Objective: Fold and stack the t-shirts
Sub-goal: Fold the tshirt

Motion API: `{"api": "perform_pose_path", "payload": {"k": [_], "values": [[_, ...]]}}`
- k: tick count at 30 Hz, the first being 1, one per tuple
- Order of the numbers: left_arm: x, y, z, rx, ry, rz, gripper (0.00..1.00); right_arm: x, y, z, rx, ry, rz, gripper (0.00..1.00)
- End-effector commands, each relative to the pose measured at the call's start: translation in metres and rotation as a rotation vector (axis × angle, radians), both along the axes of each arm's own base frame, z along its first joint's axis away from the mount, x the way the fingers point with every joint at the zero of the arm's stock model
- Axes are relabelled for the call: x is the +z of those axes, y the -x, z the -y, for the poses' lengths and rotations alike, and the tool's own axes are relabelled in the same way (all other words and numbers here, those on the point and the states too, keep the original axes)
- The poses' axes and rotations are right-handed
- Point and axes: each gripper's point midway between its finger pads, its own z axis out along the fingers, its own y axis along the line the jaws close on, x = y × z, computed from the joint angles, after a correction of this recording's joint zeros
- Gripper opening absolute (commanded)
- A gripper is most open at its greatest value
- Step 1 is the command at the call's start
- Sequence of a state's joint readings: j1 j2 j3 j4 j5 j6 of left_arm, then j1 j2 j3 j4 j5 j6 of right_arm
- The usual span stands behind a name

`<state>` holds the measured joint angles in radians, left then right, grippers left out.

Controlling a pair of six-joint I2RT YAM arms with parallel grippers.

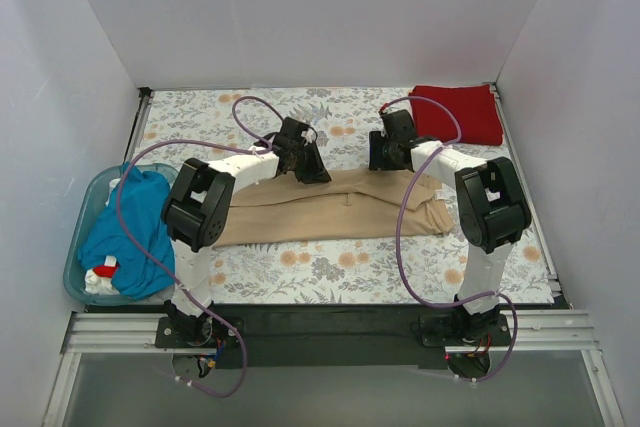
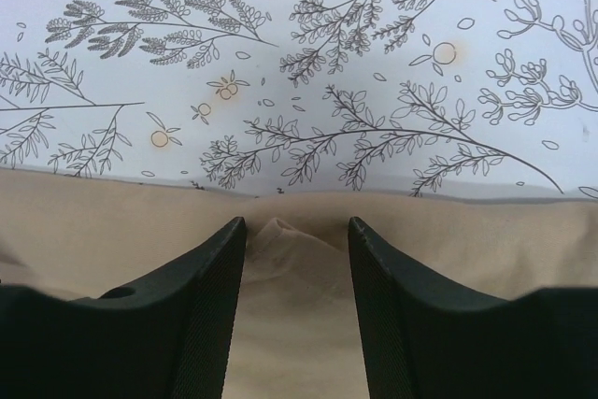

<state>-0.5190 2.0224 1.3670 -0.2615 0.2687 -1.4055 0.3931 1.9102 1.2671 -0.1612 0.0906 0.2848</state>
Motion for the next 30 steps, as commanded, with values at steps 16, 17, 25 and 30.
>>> {"api": "perform_pose_path", "payload": {"k": [16,17,25,30], "values": [[0.024,-0.006,0.018,-0.047,0.047,0.059,0.13,0.025,-0.005,-0.007,0.007,-0.038,0.05,0.15],[0.024,-0.005,0.019,-0.049,0.048,0.058,0.12,0.028,-0.004,-0.009,0.011,-0.045,0.055,0.12],[0.022,-0.003,0.019,-0.057,0.051,0.05,0.12,0.04,0.017,-0.011,0.024,-0.103,0.045,0.01],[0.021,-0.003,0.019,-0.066,0.05,0.054,0.12,0.043,0.041,-0.006,0.016,-0.129,0.033,0.01]]}}
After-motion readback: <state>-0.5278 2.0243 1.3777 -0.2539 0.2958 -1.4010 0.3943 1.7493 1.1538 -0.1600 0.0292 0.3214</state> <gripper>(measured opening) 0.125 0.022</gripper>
